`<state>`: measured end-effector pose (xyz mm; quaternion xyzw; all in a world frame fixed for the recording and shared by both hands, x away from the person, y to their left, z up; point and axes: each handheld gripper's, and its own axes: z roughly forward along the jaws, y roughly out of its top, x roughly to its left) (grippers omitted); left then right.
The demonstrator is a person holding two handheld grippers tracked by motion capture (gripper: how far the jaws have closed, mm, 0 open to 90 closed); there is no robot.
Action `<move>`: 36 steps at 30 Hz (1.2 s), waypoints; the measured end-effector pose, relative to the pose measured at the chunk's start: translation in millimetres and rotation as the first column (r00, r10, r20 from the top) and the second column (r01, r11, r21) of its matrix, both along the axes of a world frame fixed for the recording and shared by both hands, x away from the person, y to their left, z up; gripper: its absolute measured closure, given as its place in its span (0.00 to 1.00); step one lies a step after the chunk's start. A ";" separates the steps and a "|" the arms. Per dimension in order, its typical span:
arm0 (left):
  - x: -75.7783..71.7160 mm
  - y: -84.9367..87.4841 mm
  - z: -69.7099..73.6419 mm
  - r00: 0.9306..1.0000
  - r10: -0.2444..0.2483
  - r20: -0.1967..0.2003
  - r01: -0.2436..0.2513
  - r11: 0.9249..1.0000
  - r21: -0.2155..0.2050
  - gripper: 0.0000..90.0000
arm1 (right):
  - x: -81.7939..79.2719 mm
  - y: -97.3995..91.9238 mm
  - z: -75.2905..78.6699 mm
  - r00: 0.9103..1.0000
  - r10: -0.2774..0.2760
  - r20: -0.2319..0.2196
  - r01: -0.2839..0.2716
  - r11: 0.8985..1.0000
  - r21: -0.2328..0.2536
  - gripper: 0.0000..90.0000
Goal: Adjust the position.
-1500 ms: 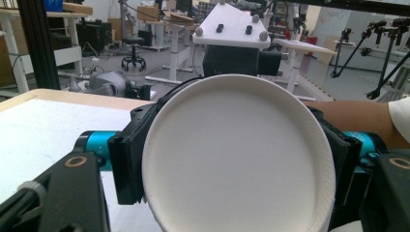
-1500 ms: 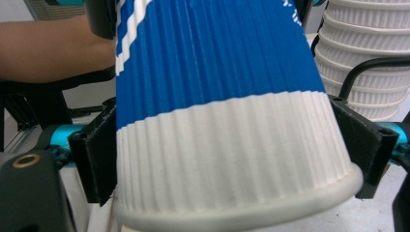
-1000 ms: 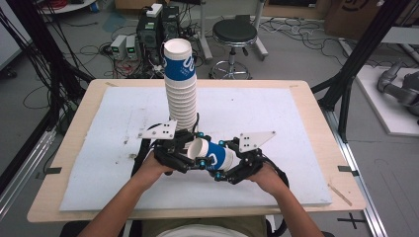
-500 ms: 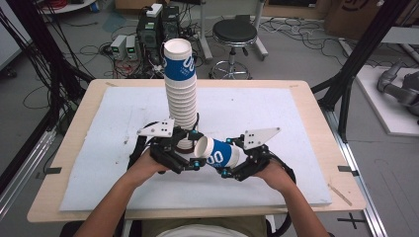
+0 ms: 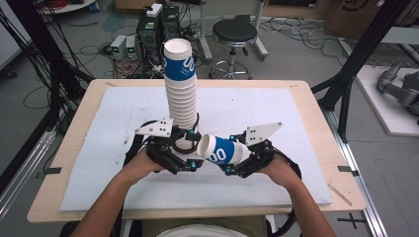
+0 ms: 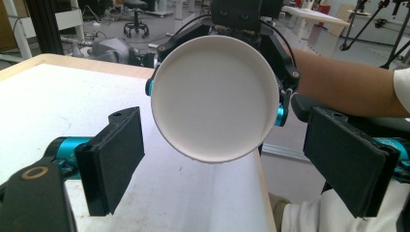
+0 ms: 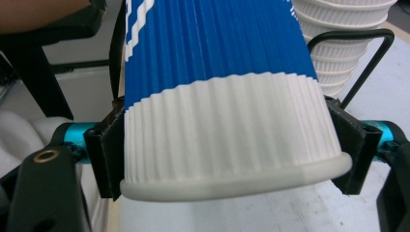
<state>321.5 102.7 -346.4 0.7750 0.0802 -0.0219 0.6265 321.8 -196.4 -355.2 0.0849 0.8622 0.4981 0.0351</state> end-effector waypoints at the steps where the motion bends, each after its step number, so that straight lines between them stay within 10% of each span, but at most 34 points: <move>1: 0.2 0.8 0.3 1.000 0.000 0.001 0.000 1.000 0.001 0.16 | 1.4 1.3 3.0 1.000 0.010 0.004 -0.010 1.000 -0.028 0.21; 17: -3.2 -0.9 4.0 0.999 -0.011 0.034 0.008 0.997 0.074 0.16 | 4.5 25.4 17.5 0.995 0.101 0.014 -0.095 0.968 -0.231 0.21; 36: -4.7 -8.6 -1.4 0.998 -0.035 0.048 0.027 0.986 0.164 0.16 | 3.2 53.3 36.2 0.983 0.183 0.033 -0.151 0.891 -0.428 0.21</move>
